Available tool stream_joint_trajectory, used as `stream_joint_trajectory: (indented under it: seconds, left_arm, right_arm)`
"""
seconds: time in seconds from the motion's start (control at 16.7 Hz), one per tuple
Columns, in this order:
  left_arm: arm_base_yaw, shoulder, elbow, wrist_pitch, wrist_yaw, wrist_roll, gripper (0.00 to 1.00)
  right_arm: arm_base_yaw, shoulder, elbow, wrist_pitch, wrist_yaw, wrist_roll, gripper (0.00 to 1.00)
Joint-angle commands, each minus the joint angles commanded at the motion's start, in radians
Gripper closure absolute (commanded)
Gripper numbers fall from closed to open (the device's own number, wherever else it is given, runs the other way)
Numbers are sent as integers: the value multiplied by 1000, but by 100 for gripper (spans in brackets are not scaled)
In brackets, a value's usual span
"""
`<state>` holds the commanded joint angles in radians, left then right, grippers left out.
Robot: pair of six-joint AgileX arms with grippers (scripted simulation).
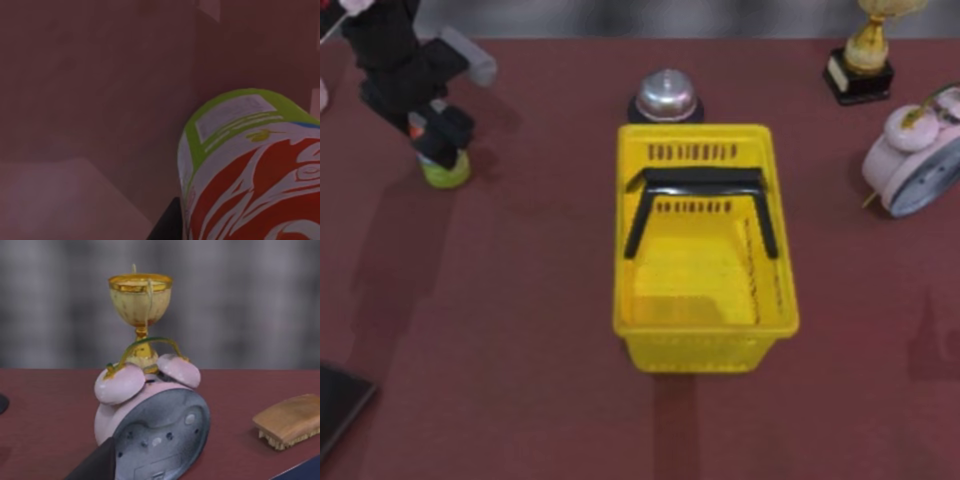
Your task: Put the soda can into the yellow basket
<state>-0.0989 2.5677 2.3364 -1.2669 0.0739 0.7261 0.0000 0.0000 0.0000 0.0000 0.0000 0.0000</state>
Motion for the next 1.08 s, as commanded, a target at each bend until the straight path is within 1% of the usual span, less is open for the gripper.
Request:
stream_joint_trajectory:
  seconds: [0.36,0.42,0.54,0.66,0.78,0.9,1.08]
  left_arm:
    - [4,0,0,0,0,2,100]
    - [2,-1,-5,10,7,-2,100]
    - [-7,-10,-32,61,44,-20,100]
    - [-20,-26,-79,150,107,-54,100]
    - [-35,-51,-142,275,191,-101,100]
    - [-53,-83,-216,433,292,-157,100]
    - [-84,-145,-341,722,463,-251,100]
  right_arm:
    - [0,0,0,0,0,0,0]
    - [0,0,0,0,0,0,0]
    - [0,0,0,0,0,0,0]
    - [0,0,0,0,0,0,0]
    - [0,0,0,0,0,0,0]
    - [0,0,0,0,0,0,0]
    - [0,0,0,0,0,0,0]
